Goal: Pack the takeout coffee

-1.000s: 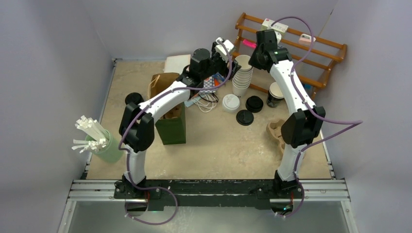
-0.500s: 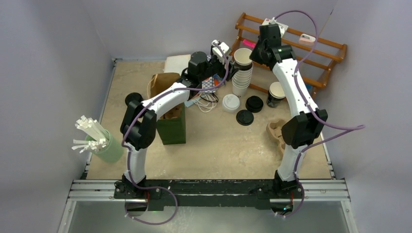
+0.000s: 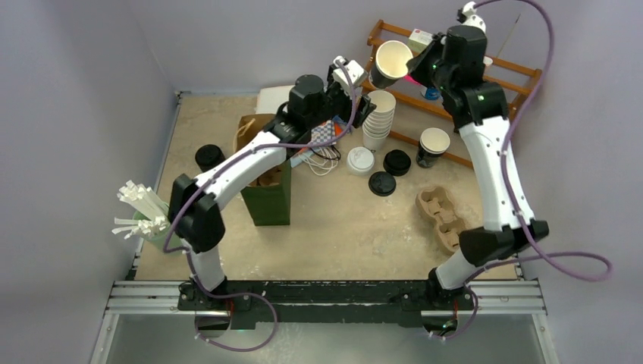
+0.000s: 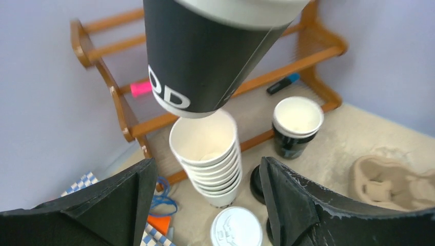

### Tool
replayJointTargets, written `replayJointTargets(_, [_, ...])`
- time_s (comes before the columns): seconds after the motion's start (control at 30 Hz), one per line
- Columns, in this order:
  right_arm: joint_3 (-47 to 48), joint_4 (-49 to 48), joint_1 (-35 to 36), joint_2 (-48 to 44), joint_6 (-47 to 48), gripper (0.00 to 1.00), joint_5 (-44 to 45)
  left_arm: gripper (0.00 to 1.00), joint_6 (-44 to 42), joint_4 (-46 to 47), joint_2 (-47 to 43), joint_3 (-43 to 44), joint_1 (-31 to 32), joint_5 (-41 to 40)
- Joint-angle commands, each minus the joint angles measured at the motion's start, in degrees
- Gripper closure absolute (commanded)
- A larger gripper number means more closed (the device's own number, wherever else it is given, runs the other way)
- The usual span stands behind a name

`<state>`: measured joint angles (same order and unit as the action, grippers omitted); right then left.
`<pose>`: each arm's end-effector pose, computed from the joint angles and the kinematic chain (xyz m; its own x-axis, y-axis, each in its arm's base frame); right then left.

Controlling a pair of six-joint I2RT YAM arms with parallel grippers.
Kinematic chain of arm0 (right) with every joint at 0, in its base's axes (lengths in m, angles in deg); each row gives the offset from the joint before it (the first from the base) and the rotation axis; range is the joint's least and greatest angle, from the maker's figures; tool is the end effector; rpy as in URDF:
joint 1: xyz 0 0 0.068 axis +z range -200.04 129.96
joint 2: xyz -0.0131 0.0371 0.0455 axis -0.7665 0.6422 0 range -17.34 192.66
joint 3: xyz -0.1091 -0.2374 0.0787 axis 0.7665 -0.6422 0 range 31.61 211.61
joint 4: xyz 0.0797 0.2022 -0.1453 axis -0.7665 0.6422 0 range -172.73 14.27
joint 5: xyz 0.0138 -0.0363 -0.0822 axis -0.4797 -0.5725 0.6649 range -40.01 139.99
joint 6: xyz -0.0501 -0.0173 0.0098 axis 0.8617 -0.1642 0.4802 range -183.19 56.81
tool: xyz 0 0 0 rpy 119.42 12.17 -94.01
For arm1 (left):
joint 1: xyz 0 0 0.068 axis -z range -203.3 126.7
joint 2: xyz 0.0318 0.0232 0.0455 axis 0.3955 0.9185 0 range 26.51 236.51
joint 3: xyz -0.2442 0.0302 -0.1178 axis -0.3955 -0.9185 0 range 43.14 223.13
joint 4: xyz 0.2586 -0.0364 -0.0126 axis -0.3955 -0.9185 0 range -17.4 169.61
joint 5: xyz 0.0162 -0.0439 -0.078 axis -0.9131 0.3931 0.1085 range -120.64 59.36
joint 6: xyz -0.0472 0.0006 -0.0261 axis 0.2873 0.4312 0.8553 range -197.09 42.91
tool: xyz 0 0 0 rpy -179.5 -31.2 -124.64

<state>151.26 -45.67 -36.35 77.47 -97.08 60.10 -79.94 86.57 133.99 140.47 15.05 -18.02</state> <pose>0.3375 0.0757 0.5110 -0.2077 0.5143 -0.8321 0.0596 0.8557 0.5140 0.3557 -0.2913 0.3752 -0.0048 0.0657 -0.9978 0.7777 0.6275 0.0376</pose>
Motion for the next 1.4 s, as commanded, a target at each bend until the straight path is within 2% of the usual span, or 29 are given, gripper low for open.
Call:
replayJointTargets(0.0, [-4.55, -3.65, -0.33, -6.96, -0.22, 1.0, -2.35, 0.24, -1.53, -2.04, -12.19, 0.82, 3.98, -5.24])
replayJointTargets(0.2, [-18.72, -4.66, -0.21, -17.41, -0.79, 1.0, -5.02, 0.24, -0.15, -11.24, -19.29, -2.01, 11.05, -14.6])
replayJointTargets(0.3, [-27.86, -4.98, -0.25, -23.41, -0.65, 1.0, -6.82, 0.25, 6.52, -18.65, -21.72, -2.08, 13.26, -18.08])
replayJointTargets(0.4, [-36.24, -4.66, -0.25, -27.74, -0.41, 1.0, -10.75, 0.27, 14.96, -25.38, -24.24, -4.61, 15.17, -16.92])
replayJointTargets(0.5, [-43.71, -3.82, -0.25, -30.52, 1.46, 1.0, -15.56, 0.28, 21.03, -28.53, -27.58, -11.43, 18.8, -16.02])
replayJointTargets(0.6, [-49.81, -2.99, 0.33, -31.25, 5.24, 1.0, -20.6, 0.28, 25.48, -29.33, -30.79, -18.88, 25.29, -19.34])
replayJointTargets(0.7, [-53.18, 0.24, 4.73, -28.96, 6.99, 1.0, -16.55, 0.27, 30.01, -27.98, -32.66, -26.89, 31.6, -23.58])
replayJointTargets(0.8, [-57.28, -1.39, 10.07, -28.33, 5.67, 1.0, -12.09, 0.27, 33.74, -25.3, -33.07, -33.62, 35.46, -27.23])
replayJointTargets(0.93, [-62.72, -7.61, 12.17, -29.12, 3.41, 1.0, -11.41, 0.27, 37.14, -20.63, -33.08, -42.07, 36.18, -31.67])
replayJointTargets(1.07, [-64.39, -9.73, 15.95, -27.21, 2.63, 1.0, -7.19, 0.26, 40.43, -18.86, -32.52, -48.81, 35.08, -39.08])
replayJointTargets(1.27, [-67.43, -13.48, 19.59, -26.17, 2.1, 1.0, -5.22, 0.29, 43.71, -10.99, -34.33, -58.34, 26.12, -34.39])
replayJointTargets(1.37, [-69.46, -16.69, 20.43, -26.41, 2.29, 1.0, -7.86, 0.29, 43.95, -12.2, -35.26, -60.15, 25.3, -38.92])
